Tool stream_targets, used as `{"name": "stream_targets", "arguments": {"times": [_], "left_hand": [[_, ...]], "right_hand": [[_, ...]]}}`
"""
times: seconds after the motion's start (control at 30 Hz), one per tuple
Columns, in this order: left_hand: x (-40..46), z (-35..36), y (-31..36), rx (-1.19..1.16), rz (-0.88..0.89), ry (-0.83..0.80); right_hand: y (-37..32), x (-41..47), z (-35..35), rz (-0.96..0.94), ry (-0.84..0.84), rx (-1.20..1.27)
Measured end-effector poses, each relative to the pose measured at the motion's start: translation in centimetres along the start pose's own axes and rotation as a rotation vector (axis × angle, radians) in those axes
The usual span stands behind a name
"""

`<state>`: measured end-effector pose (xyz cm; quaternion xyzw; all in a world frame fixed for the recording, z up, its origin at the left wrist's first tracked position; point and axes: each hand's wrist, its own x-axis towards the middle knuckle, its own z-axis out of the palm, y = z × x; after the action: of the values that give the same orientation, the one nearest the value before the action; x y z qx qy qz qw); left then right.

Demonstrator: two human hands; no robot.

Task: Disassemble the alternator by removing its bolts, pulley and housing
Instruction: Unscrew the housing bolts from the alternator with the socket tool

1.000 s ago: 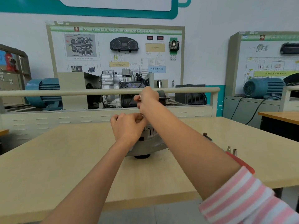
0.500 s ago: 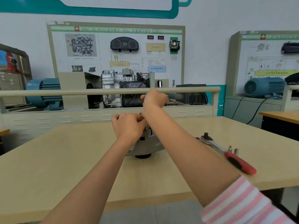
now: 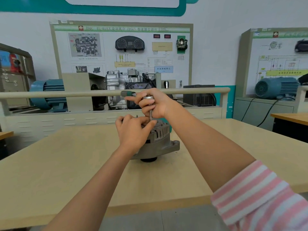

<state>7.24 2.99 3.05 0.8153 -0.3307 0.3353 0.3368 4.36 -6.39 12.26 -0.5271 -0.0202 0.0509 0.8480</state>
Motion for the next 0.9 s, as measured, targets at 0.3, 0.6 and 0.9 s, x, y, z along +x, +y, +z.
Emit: {"name": "stream_targets", "arguments": {"times": [0.3,0.6,0.9], "left_hand": [[-1.0,0.6,0.2,-0.037,0.046,0.170],[-2.4,2.0,-2.1,0.163,0.327,0.194],[-3.4,4.2,-3.2,0.313,0.347,0.219]], "right_hand": [[3.2,1.4,1.7,-0.817,0.750,0.144],[2.6,1.4,1.0,-0.568,0.636,-0.002],[2.2,0.6,0.8,-0.447,0.454,0.005]]}}
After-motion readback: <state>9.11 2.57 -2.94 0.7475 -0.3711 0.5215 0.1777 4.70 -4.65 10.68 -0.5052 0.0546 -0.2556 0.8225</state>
